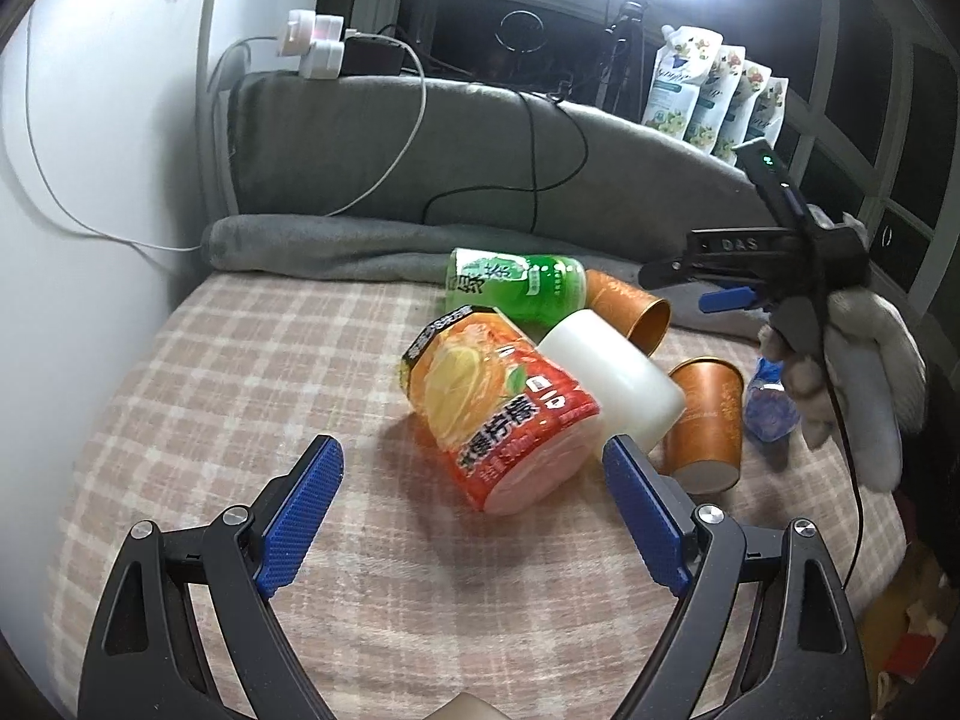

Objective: Flip cup upright
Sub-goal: 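Move the right gripper to the tipped copper cup and close around it, then lift the copper cup with the right gripper and rotate it rim-up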

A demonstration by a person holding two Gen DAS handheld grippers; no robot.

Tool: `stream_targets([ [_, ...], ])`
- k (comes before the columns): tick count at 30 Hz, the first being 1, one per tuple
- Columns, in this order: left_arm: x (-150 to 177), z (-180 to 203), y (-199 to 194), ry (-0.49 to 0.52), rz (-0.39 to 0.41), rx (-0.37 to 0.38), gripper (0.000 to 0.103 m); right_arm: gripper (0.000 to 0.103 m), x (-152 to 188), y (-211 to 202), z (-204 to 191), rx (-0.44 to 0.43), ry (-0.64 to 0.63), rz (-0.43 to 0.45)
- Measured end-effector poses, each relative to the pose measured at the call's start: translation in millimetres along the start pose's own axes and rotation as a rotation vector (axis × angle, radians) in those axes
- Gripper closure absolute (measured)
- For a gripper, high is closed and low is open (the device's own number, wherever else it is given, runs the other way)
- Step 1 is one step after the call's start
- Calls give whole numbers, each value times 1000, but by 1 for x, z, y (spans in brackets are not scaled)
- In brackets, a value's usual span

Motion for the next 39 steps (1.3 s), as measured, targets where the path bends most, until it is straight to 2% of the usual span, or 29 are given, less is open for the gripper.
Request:
stream_targets([
  [5,-1,-8,4,-16,-9,-10,14,0,-17,25,-2,-6,-15,-85],
  [13,-4,-14,6,-22,-7,-20,14,5,-35,58,-7,-8,-30,-201],
  [19,-6,-18,6,-31,-5,-26,14,20,-35,74,-12,2,-66,-264],
  [21,-6,-17,6,-28,-3,-30,14,32,-33,76,-13,4,-75,-275],
  [26,-6,-14,4,-17,3,-36,14,33,-33,73,-10,8,-86,-262],
  [39,-8,-9,-6,20,25,-60,14,34,-31,29,-7,14,-117,-189],
])
Point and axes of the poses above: each gripper's, at about its wrist camera, not at the fingertips, and y roughly the way its jaws point, z to its right, x to its underside, the point moved 2 cm from there along y, roughly the way its jaws point, and after that the axes turned 9 degrees about -z, right-handed, at the moved point
